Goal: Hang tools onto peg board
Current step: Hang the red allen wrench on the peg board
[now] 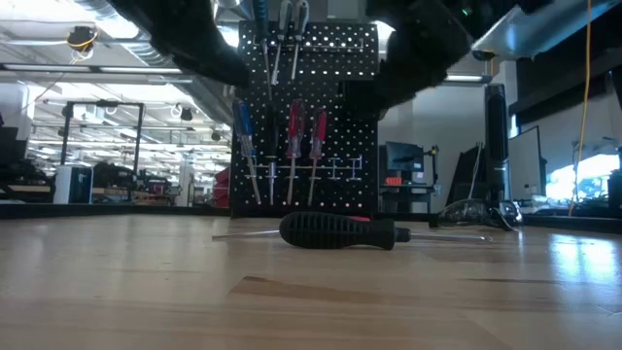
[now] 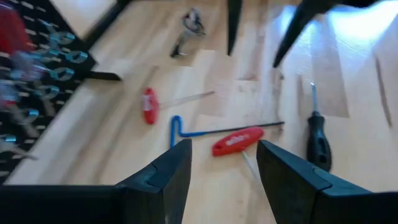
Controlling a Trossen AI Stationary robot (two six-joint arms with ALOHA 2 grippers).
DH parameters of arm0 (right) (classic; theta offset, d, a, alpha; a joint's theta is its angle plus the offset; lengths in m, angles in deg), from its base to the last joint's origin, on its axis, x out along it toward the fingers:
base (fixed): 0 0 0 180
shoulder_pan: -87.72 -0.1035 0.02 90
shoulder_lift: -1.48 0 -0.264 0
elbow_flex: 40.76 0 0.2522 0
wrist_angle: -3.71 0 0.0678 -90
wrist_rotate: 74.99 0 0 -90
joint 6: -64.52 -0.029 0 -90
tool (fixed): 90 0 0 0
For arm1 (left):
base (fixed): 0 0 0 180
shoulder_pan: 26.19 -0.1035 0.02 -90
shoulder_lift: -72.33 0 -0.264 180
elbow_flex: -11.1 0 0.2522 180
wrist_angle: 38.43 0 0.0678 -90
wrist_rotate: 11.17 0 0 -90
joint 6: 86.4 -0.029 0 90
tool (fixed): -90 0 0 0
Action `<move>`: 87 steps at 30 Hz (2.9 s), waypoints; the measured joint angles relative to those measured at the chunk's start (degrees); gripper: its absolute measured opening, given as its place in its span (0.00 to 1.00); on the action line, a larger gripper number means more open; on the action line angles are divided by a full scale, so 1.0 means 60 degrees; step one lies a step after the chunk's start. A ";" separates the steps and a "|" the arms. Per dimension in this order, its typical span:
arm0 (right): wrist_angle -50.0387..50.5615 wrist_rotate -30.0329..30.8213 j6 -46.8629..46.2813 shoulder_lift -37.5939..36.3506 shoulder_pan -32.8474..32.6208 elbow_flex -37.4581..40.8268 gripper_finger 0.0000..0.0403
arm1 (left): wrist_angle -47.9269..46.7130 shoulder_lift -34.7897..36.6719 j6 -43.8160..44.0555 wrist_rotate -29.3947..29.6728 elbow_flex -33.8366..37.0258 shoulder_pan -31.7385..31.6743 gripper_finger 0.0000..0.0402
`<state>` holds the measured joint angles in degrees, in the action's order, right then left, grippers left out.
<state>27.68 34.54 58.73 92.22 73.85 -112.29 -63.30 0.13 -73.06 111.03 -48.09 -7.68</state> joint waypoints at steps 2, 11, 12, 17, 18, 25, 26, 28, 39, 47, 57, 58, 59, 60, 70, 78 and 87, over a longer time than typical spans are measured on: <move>-0.0793 -0.0036 -0.0089 -0.0213 0.0000 0.0620 0.55 | 0.0293 -0.0298 -0.0047 -0.0480 0.0000 -0.0128 0.42; -0.2758 -0.0128 -0.0647 -0.0470 -0.0007 0.1864 0.55 | 0.0594 -0.0718 0.0254 -0.1791 0.0000 -0.0685 0.42; -0.2812 -0.0126 -0.0798 -0.0452 0.0000 0.1864 0.55 | 0.0590 -0.0718 0.0346 -0.1825 0.0000 -0.0718 0.42; -0.2799 -0.0172 -0.1784 -0.0419 -0.0007 0.1866 0.55 | 0.0791 -0.0718 0.0388 -0.1844 0.0001 -0.0568 0.42; -0.2796 -0.0246 -0.1907 -0.0419 -0.0007 0.1864 0.55 | 0.0891 -0.0718 0.0305 -0.1849 0.0003 -0.0511 0.42; -0.2859 -0.0439 -0.2422 -0.0341 0.0004 0.1864 0.55 | 0.1004 -0.0780 0.0215 -0.1845 0.0037 -0.0047 0.42; -0.2983 -0.0438 -0.2460 -0.0266 0.0004 0.1864 0.55 | 0.1197 -0.0811 0.0215 -0.1845 0.0137 0.0011 0.42; -0.3294 -0.0449 -0.2474 -0.0014 0.0004 0.1864 0.55 | 0.1672 -0.0828 0.0239 -0.1850 0.0509 0.0065 0.42; -0.3844 -0.0514 -0.2475 0.1173 0.0084 0.1827 0.67 | 0.2819 -0.1433 0.0795 -0.2055 0.1628 -0.0494 0.42; -0.3878 -0.0347 -0.1367 0.1137 0.0069 0.1816 0.68 | 0.2987 -0.3492 0.1400 -0.2404 0.0851 -0.1017 0.42; -0.3987 0.0062 -0.1270 0.1130 0.0066 0.1816 0.68 | 0.2969 -0.5099 0.1199 -0.2650 -0.0254 -0.1374 0.42; -0.3990 0.0062 -0.1277 0.1130 0.0066 0.1816 0.68 | 0.2989 -0.5148 0.1199 -0.2650 -0.0303 -0.1414 0.42; -0.3987 0.0062 -0.1277 0.1130 0.0066 0.1816 0.68 | 0.3060 -0.5194 0.1195 -0.2654 -0.0339 -0.1439 0.42; -0.3984 0.0062 -0.1246 0.1130 0.0066 0.1816 0.68 | 0.3094 -0.5274 0.1185 -0.2657 -0.0366 -0.1481 0.42; -0.3965 0.0168 -0.1200 0.1126 0.0149 0.1816 0.68 | 0.3569 -0.5805 0.1423 -0.2619 -0.0382 -0.1532 0.41; -0.3961 0.0168 -0.1200 0.1126 0.0127 0.1816 0.68 | 0.3283 -0.5821 0.0643 -0.2493 -0.0335 -0.1665 0.16; -0.3919 0.0078 -0.1200 0.1126 0.0127 0.1816 0.68 | 0.3276 -0.5785 -0.0848 -0.2515 -0.0386 -0.1704 0.01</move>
<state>4.17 35.00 51.53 98.98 74.61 -101.39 -43.64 -34.58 -78.15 95.94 -50.41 -17.90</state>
